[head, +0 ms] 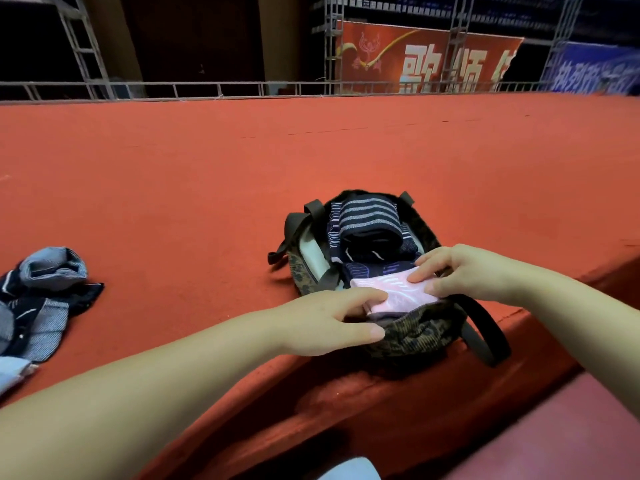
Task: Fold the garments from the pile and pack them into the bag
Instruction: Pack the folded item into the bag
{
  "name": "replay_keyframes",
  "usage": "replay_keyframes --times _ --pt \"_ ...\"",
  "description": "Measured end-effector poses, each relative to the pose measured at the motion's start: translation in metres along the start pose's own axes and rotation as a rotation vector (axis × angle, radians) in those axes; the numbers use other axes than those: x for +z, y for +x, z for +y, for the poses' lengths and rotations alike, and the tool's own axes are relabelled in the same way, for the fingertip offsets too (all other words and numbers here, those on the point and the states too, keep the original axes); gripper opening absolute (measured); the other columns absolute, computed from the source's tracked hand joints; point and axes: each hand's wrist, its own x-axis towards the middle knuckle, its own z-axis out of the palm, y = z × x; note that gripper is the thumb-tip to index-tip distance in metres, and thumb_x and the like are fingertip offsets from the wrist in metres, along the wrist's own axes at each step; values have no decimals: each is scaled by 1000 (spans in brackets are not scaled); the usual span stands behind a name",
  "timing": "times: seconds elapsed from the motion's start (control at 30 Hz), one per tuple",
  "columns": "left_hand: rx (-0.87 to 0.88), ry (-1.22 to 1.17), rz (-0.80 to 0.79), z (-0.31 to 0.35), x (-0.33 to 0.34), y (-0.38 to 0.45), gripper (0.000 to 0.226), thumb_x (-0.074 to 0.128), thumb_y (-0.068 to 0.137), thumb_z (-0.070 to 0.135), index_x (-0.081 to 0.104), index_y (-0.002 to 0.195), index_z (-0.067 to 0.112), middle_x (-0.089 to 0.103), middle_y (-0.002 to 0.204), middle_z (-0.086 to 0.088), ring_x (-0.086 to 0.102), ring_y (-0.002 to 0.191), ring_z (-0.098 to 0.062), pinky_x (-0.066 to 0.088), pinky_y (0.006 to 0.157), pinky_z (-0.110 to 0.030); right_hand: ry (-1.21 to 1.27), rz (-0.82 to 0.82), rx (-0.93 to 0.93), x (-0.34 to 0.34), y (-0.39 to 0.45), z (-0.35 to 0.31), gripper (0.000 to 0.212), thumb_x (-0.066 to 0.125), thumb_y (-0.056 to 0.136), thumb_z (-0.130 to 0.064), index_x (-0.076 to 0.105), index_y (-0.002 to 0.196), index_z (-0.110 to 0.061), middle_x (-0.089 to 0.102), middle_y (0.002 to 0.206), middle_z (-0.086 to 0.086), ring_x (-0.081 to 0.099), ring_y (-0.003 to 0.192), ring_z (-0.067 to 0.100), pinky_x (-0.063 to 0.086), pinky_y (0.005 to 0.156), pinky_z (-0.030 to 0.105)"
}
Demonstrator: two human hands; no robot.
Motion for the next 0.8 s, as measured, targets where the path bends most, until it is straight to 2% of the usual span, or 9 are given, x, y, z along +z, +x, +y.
replay_keyframes --times 0.1,0.17,0.2,0.27,0.33,0.43,0.53,0.63,0.8 --pt "78 202 16 5 0 -9 77 59 76 63 27 143 42 48 140 9 45 127 -7 35 102 -22 -1 74 33 5 6 -6 17 69 84 -14 74 94 -27 69 84 -10 62 73 1 39 65 9" --pt "187 407 51 13 4 -11 76 61 79 59 31 144 35 54 133 6 49 122 -12 38 95 -23 -15 104 70 7 7 -8 16 69 84 -11 73 98 -18 55 42 -13 46 37 -2 30 43 7" --pt "222 452 68 18 7 -11 75 61 78 59 35 143 33 56 132 6 49 121 -12 39 96 -25 -52 108 80 8 6 -9 17 68 84 -11 72 100 -16 48 34 -14 42 32 -1 29 39 8" --pt "248 439 117 25 8 -8 69 53 77 65 46 137 32 59 124 8 50 115 -10 40 95 -28 -128 93 56 7 1 -13 18 67 85 -15 70 102 -18 51 44 -16 46 38 -5 33 43 8" --pt "300 368 233 29 5 -1 67 38 74 71 58 126 33 57 108 11 47 104 -6 38 90 -27 -203 94 0 4 -8 -15 15 65 87 -25 70 101 -25 56 75 -12 56 63 -3 38 57 9" --pt "286 398 210 30 0 14 80 27 69 77 54 130 33 44 136 9 32 126 -9 25 107 -31 -151 125 -143 -4 -23 1 11 62 86 -41 68 92 -35 52 107 -10 54 100 5 40 88 21" --pt "179 464 -48 33 1 22 95 22 62 82 46 134 25 40 144 4 31 133 -14 26 111 -35 -231 62 -270 0 -40 17 32 65 63 -64 66 88 -43 49 106 -23 43 109 -2 34 94 18" --pt "210 362 -37 30 0 29 81 28 66 80 54 109 16 56 105 4 50 100 -17 42 90 -40 -367 114 -336 7 -35 25 28 62 66 -62 65 81 -39 52 100 -21 43 103 -1 37 91 27" --pt "94 189 -157 25 -3 32 92 45 65 81 38 142 31 40 146 16 35 134 -4 28 112 -30 -291 122 -370 -30 -36 1 21 56 90 -40 61 79 -23 64 80 2 57 80 11 37 98 21"
